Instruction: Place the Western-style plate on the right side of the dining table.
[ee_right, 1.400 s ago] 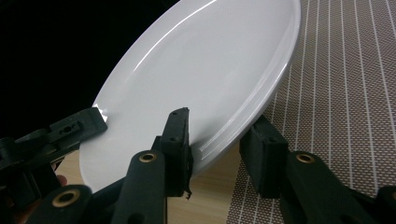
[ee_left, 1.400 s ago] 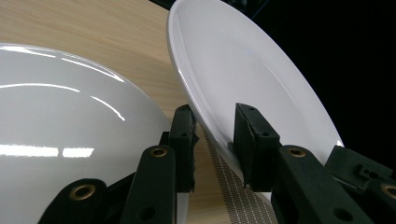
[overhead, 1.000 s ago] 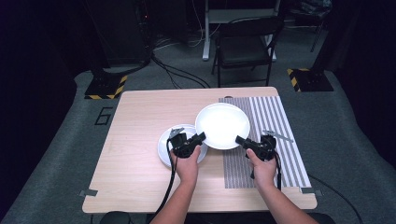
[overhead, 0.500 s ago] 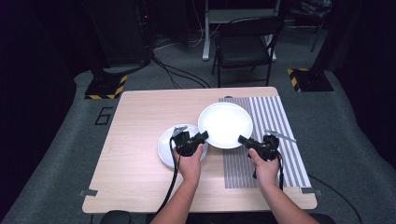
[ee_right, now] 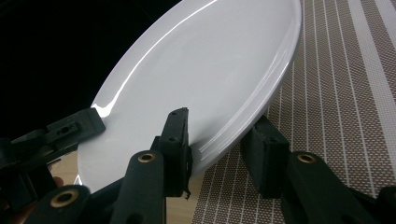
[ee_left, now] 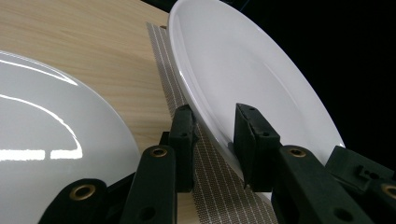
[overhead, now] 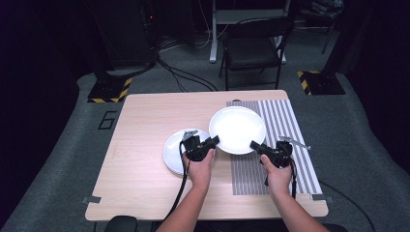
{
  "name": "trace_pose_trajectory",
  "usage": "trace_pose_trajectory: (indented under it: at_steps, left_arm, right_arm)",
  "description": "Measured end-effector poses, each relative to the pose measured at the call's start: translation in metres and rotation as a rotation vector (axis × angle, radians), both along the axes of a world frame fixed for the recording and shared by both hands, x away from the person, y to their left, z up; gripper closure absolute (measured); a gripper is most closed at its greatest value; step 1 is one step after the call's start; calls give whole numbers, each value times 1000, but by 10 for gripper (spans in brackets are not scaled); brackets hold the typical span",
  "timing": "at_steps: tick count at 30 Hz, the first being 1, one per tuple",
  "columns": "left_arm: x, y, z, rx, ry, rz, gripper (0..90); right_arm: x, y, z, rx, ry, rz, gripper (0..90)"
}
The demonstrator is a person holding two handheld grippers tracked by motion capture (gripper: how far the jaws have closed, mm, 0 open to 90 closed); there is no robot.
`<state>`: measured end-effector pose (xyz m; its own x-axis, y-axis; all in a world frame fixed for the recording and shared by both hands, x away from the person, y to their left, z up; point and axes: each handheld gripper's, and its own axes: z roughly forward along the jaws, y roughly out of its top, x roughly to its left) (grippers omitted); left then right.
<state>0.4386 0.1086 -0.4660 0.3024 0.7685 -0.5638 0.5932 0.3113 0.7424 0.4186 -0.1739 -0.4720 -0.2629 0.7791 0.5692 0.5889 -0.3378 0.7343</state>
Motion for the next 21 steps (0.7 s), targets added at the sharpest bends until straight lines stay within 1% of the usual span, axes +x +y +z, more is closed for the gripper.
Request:
trace_pose_trajectory:
  at_steps: [3, 4, 7, 8, 9, 10, 11, 14, 15, 16, 17, 18, 19, 20, 21]
  left_arm:
    - [1, -3, -1, -2, -3, -11, 693]
    - [1, -4, -1, -4, -3, -12, 693]
    - [2, -8, -1, -9, -3, -15, 693]
    - [2, -8, -1, -3, -7, -22, 693]
    - [2, -10, -1, -12, -3, -18, 693]
    - [2, -10, -1, -10, -4, -18, 693]
    - [2, -10, -1, -4, -8, -25, 693]
    - [3, -12, -2, -17, -7, -26, 693]
    - [4, -13, -2, -10, -11, -33, 693]
    - [4, -14, -2, -17, -4, -30, 693]
    - [4, -15, -2, -10, -9, -38, 693]
    - [5, -16, -2, -16, -8, -34, 693]
    - [5, -17, -2, -11, -10, -43, 693]
    - [5, -18, -2, -19, -7, -44, 692]
    - [6, -19, -2, -13, -7, -49, 693]
  right_arm:
    - [-1, -2, 0, 0, 3, -9, 625]
    - [-1, -4, 0, -7, -7, -10, 625]
    - [-3, -6, 1, -2, 2, -24, 625]
    - [-3, -7, 1, -9, -3, -26, 625]
    - [-3, -8, 1, -8, -9, -29, 625]
    - [-3, -9, 1, -6, -5, -34, 626]
    - [-3, -9, 1, -12, -11, -33, 626]
    - [-4, -11, 1, -13, -14, -39, 625]
    - [-5, -12, 1, -15, -15, -40, 625]
    - [-5, -12, 1, -15, -13, -43, 625]
    - [-5, -13, 2, -12, -11, -48, 625]
    - [-5, -14, 2, -12, -12, -52, 626]
    - [-6, -15, 1, -19, -17, -51, 627]
    - [-6, -16, 2, -15, -18, -56, 627]
    - [-6, -17, 2, -17, -16, -59, 627]
